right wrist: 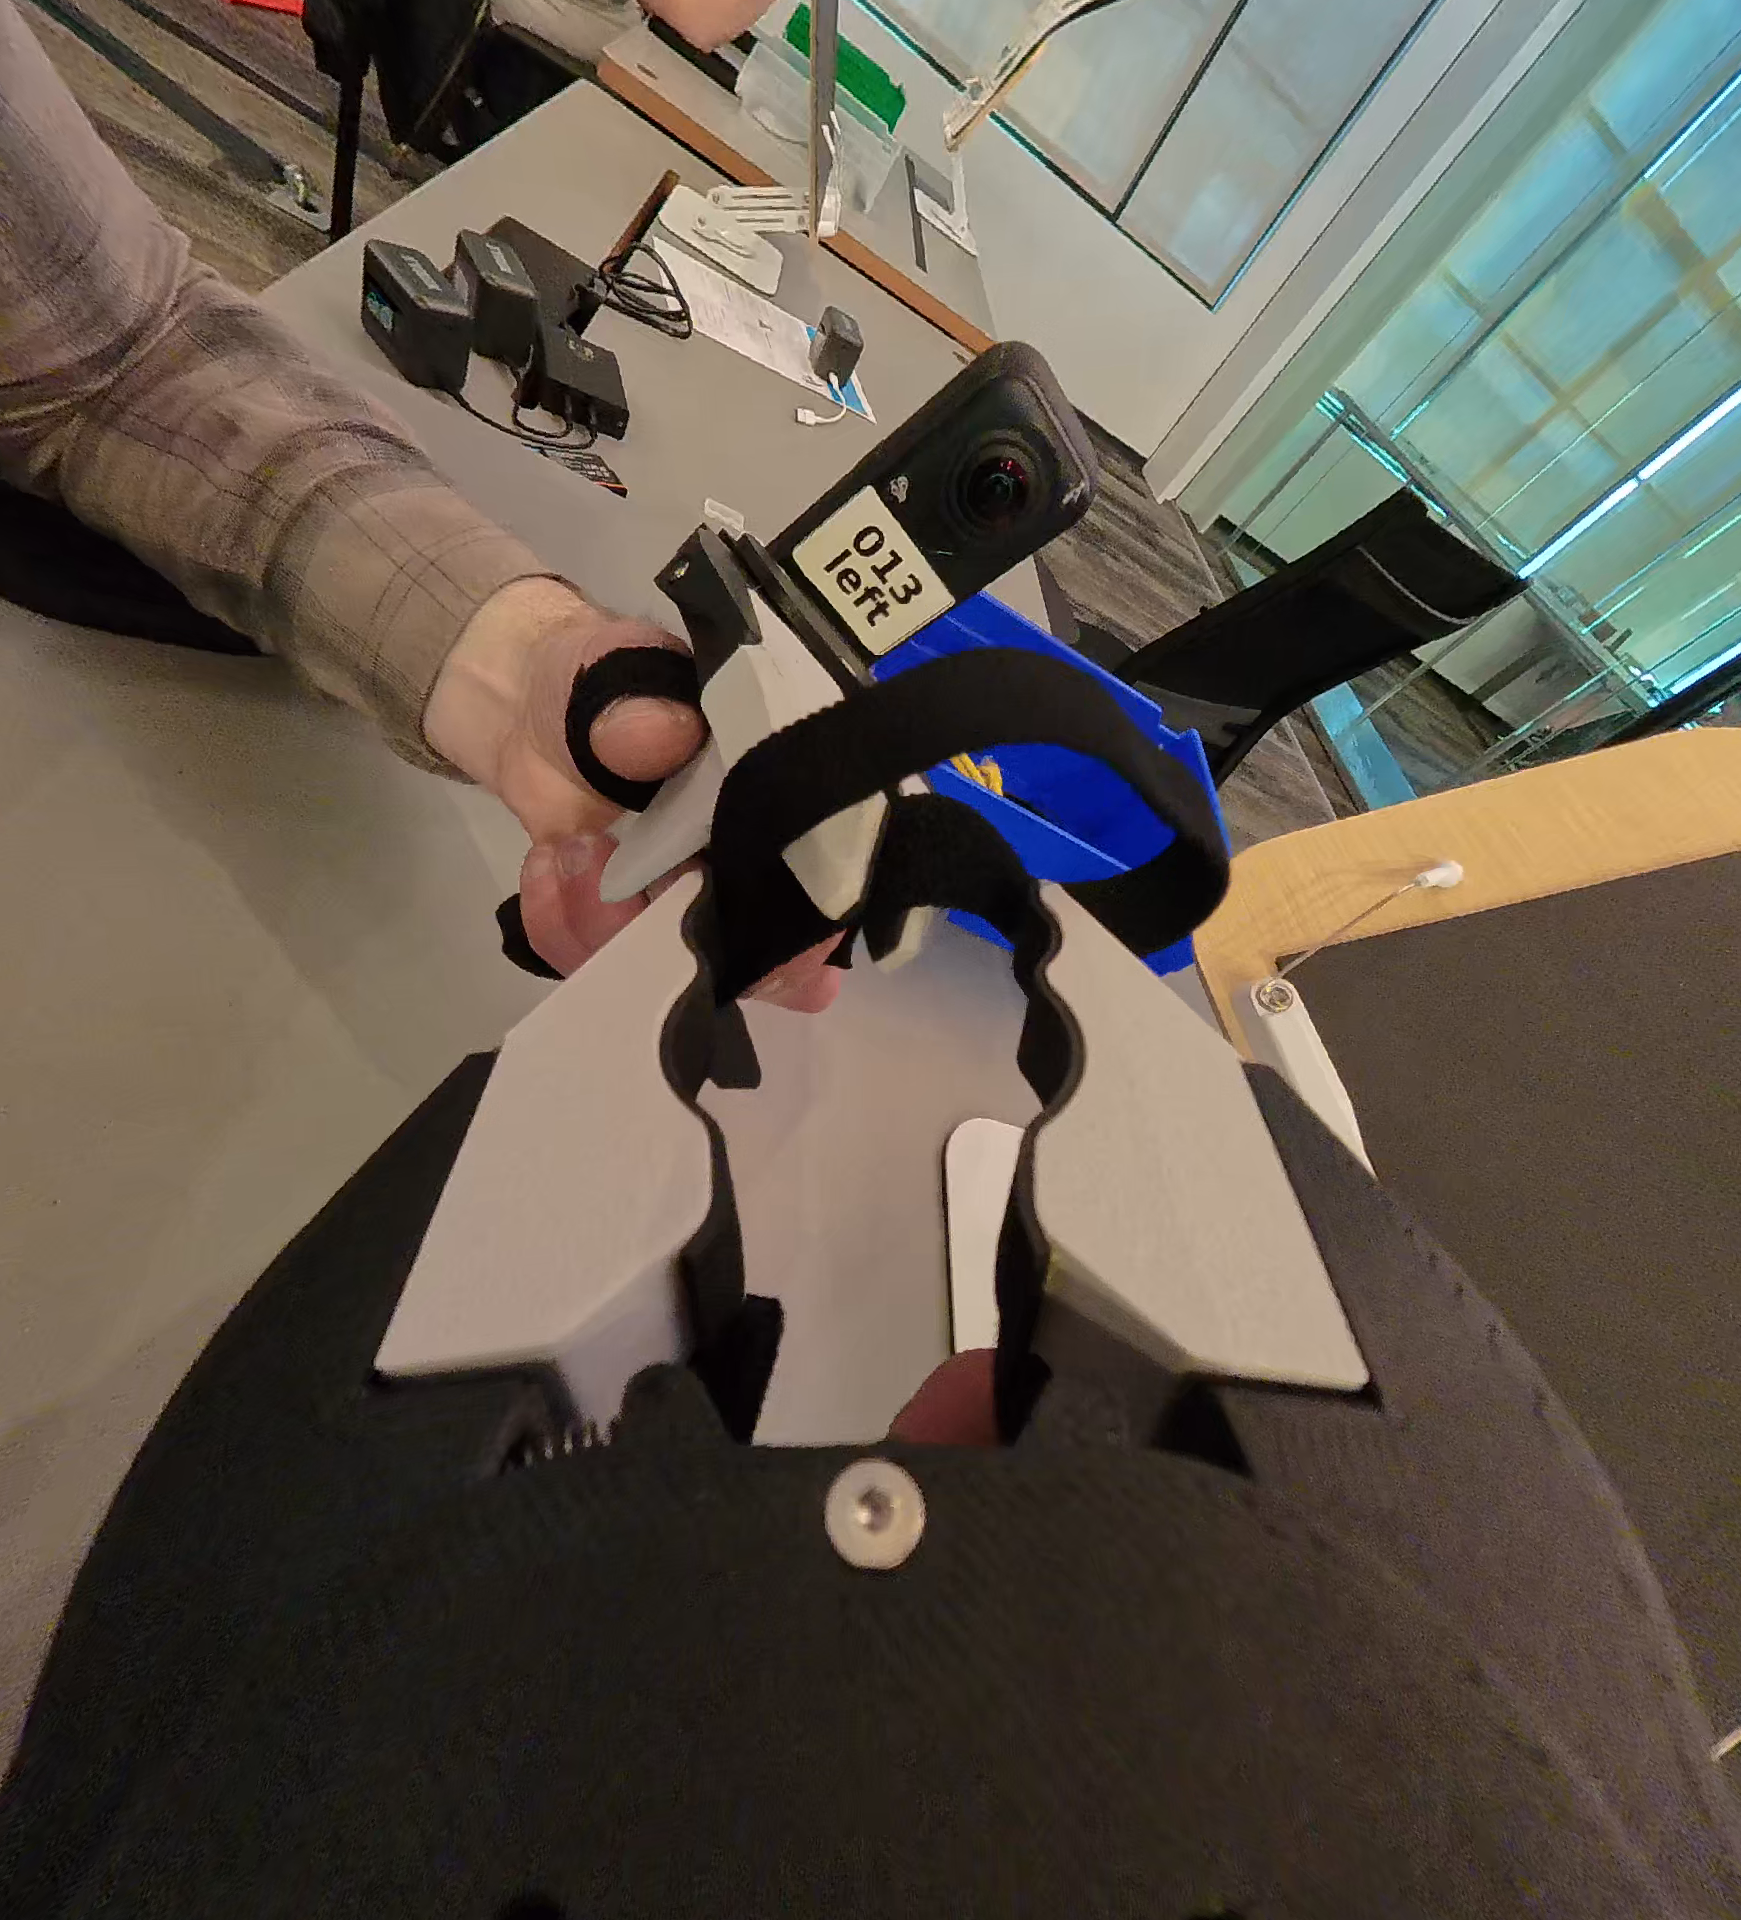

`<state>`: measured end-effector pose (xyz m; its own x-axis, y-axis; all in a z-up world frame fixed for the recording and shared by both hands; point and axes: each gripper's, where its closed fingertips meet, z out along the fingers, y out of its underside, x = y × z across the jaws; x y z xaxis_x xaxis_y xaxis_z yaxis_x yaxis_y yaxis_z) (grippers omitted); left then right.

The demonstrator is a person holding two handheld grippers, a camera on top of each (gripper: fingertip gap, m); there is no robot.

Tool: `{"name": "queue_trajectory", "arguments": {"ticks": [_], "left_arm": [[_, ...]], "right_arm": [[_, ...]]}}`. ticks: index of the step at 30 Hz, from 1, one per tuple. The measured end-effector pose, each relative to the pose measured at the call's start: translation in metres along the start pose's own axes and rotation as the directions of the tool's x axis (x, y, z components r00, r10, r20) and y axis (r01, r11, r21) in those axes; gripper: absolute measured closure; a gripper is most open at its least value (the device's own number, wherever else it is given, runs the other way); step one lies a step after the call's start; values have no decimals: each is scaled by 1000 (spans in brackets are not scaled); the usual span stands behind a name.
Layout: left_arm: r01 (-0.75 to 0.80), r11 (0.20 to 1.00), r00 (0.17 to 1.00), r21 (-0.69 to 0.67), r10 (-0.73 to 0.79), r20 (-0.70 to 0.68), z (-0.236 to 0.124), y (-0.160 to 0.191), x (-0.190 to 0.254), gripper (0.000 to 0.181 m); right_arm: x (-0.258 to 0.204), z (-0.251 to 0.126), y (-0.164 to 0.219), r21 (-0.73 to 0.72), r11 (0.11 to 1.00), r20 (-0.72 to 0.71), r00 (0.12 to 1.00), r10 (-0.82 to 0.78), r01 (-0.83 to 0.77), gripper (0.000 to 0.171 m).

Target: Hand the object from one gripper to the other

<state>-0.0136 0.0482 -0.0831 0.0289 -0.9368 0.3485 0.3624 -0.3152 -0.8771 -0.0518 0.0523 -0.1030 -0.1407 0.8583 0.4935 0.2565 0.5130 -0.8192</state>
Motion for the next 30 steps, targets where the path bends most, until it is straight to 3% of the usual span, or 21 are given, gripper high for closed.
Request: {"name": "queue_trajectory", "arguments": {"ticks": [8, 13, 16, 19, 24, 30], "left_arm": [[-92, 995, 994, -35, 94, 64, -1, -1, -4, 177], [-129, 991, 986, -18, 131, 99, -7, -11, -7, 180], [-138, 990, 984, -11, 139, 110, -11, -23, -7, 180], [-176, 984, 974, -32, 179, 140, -19, -38, -7, 179], [-240, 970, 951, -45, 244, 189, -27, -56, -5, 179], [-215, 977, 955, -8, 212, 205, -28, -63, -6, 180]], "right_arm": [[1, -1, 2, -26, 999, -18, 999, -28, 28, 114], [-3, -7, -3, 1, 1000, 18, 1000, -1, 1, 99], [5, -13, -18, 124, 992, -1, 1000, 29, -28, 109], [15, -24, -35, 319, 919, 86, 973, 214, -230, 124], [7, 2, -12, 235, 938, 95, 966, 240, -256, 132], [0, 20, -12, 284, 884, 159, 928, 337, -370, 148]]}}
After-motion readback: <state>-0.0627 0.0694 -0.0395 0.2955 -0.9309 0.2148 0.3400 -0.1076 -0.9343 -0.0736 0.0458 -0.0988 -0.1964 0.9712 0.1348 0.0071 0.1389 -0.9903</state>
